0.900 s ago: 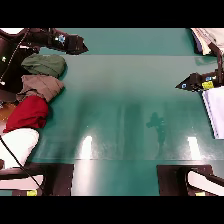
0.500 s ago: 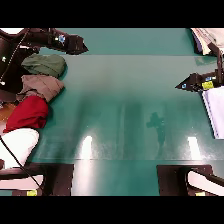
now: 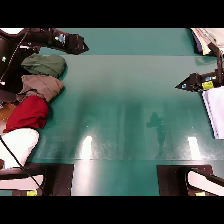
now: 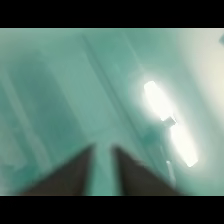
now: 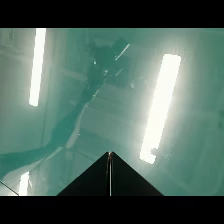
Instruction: Fold the shirts.
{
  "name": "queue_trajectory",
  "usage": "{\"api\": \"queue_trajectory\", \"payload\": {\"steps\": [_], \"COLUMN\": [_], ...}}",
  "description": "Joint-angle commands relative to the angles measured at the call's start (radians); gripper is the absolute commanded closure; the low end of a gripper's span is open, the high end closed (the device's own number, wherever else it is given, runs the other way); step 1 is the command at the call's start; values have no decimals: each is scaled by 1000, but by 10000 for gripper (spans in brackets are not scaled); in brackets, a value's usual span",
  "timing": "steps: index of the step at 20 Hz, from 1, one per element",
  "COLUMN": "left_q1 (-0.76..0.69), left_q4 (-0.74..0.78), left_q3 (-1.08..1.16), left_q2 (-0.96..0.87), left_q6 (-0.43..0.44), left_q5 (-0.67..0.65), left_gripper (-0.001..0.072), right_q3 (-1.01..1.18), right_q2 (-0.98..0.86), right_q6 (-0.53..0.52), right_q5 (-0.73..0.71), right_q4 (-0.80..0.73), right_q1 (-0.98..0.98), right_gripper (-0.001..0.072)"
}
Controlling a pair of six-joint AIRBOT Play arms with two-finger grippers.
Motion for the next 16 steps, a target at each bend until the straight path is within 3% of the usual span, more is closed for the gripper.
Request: {"api": "queue_trajectory", "payload": {"steps": [1, 4, 5, 7, 10, 16], "left_q1": [2, 22, 45, 117, 231, 333], "left_q4": [150, 533, 593, 616, 615, 615], "left_q3": [0, 0, 0, 0, 0, 0], "left_q2": [-2, -42, -70, -141, -261, -423], "left_q6": [-2, -177, -208, -233, -341, -355], "left_q5": [86, 145, 149, 153, 146, 224], "left_gripper": [-1, 2, 2, 1, 1, 2], "right_q3": [1, 1, 1, 1, 0, -1], "right_q2": [0, 0, 0, 0, 0, -1], "right_q6": [0, 0, 0, 0, 0, 0], "right_q5": [0, 0, 1, 1, 1, 1], "right_q4": [0, 0, 0, 0, 0, 0], "right_q1": [1, 1, 1, 2, 2, 2], "right_gripper": [695, 694, 694, 694, 694, 694]}}
